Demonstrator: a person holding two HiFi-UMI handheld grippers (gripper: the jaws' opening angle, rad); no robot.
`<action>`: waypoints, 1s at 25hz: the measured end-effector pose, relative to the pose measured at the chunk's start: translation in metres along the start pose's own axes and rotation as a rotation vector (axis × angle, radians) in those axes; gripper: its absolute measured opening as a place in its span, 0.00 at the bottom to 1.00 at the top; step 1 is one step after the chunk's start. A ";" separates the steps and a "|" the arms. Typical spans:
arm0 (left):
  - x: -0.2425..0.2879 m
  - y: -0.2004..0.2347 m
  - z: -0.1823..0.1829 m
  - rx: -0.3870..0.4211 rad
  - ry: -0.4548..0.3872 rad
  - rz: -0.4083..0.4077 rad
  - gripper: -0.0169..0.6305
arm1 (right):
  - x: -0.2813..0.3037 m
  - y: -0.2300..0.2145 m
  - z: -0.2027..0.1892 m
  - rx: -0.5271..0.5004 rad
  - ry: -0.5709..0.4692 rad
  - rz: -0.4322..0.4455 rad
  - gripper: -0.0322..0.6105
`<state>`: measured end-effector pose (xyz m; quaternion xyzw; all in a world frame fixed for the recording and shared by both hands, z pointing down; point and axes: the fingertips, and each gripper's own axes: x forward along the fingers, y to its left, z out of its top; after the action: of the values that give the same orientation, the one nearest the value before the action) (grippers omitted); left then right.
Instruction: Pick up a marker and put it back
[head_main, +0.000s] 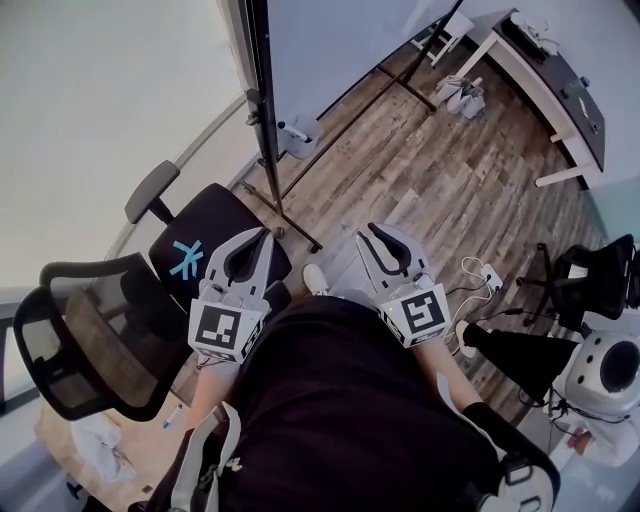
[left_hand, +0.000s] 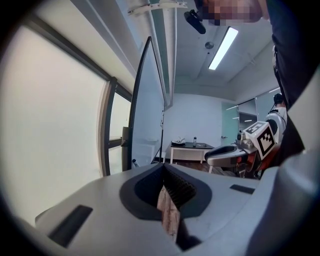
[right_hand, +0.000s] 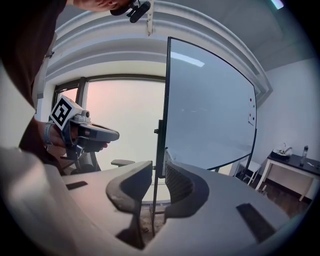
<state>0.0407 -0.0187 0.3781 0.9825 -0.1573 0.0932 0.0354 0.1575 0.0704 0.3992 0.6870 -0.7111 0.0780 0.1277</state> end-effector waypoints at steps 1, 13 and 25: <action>0.000 -0.001 0.000 0.002 0.003 -0.002 0.04 | -0.001 0.000 -0.001 0.003 -0.001 0.000 0.19; -0.001 -0.008 -0.001 0.006 0.022 -0.008 0.04 | -0.009 -0.003 -0.007 0.037 0.012 -0.005 0.18; -0.006 -0.009 -0.007 -0.005 0.025 -0.004 0.04 | -0.011 0.001 -0.006 0.035 0.017 -0.008 0.18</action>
<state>0.0365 -0.0081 0.3835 0.9815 -0.1551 0.1049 0.0399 0.1573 0.0825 0.4018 0.6912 -0.7058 0.0959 0.1220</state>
